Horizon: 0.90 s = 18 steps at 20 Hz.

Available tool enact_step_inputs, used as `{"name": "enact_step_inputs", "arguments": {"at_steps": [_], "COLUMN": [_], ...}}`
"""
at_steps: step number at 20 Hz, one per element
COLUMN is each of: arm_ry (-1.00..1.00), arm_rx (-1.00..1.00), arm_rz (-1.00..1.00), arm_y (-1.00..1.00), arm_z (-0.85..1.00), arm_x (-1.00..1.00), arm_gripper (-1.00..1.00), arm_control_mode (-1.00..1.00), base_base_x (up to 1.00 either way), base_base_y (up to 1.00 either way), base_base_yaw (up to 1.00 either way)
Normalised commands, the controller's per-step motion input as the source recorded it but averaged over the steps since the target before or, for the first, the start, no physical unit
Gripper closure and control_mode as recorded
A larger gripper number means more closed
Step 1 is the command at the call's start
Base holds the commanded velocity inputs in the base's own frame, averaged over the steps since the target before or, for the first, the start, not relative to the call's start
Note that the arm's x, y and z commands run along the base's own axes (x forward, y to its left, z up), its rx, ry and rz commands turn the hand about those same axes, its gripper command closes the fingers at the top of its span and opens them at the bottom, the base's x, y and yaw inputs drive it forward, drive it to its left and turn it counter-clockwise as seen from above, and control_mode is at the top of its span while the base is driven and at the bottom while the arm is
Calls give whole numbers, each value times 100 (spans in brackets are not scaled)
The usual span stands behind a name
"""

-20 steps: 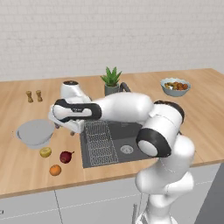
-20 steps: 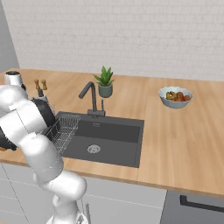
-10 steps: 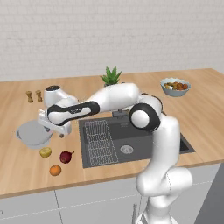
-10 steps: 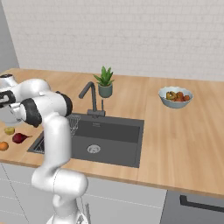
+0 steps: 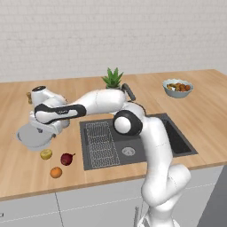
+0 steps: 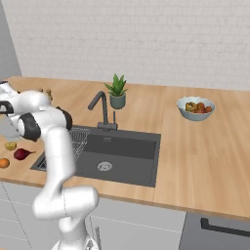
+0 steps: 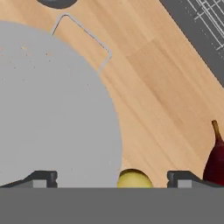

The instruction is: Put the colander in the sink, put the tangerine, pear, kiwi in the colander, and turn on the sink faucet and pour water over the colander.

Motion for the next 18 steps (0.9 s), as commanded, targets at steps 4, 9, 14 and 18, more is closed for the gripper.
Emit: {"name": "enact_step_inputs", "arguments": {"at_steps": [4,9,14,18], "arm_ry": [1,3,0,0], "arm_rx": [0,0,0,0], "arm_rz": [0,0,0,0], "arm_y": [1,-8,-6,-2], "arm_z": [-33,-42,-34,-33], "arm_x": [11,2,2,3], "arm_gripper": [-100,-100,-100,-100], "arm_control_mode": [-100,-100,-100,-100], "base_base_x": [0,0,0,0], "base_base_y": [0,0,0,0], "base_base_yaw": [0,0,0,0]}}
